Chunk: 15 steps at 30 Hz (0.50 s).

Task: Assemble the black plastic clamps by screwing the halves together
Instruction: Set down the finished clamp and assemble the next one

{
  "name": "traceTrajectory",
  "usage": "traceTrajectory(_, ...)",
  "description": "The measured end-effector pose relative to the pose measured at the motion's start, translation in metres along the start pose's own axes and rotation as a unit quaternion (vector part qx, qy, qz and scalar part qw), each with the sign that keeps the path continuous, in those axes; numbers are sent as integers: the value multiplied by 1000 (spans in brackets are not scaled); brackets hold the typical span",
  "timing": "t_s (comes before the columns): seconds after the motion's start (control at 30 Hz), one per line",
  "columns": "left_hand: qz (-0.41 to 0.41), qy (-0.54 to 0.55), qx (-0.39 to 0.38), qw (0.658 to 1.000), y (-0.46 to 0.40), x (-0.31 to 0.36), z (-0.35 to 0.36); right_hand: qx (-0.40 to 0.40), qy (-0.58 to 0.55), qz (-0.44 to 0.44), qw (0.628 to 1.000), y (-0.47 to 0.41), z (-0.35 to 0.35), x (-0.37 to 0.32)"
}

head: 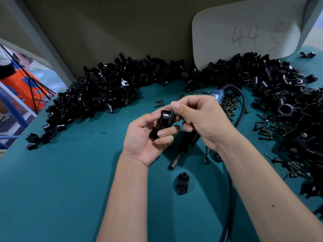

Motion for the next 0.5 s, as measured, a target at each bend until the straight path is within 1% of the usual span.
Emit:
traceTrajectory(0.1, 18, 4, -7, 1000, 2, 0, 2, 2, -2, -5, 1000, 0, -1, 0)
traceTrajectory(0.23, 21, -5, -15, 1000, 2, 0, 4, 11, 0, -9, 1000, 1, -1, -2)
traceTrajectory(0.4, 29, -16, -32, 999, 0, -1, 1, -2, -14, -7, 1000, 3, 0, -2)
traceTrajectory(0.5, 34, -35, -13, 999, -1, -1, -3, 6, 27, -14, 1000, 3, -4, -1)
Point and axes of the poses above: each hand's wrist, its own y-axis away from the middle knuckle, its own z-axis out of the palm, x = y × z, the point moved 3 cm from there along -y, towards the middle knuckle, and after that the axes turned 6 degrees about -x, right-handed, at the moved point
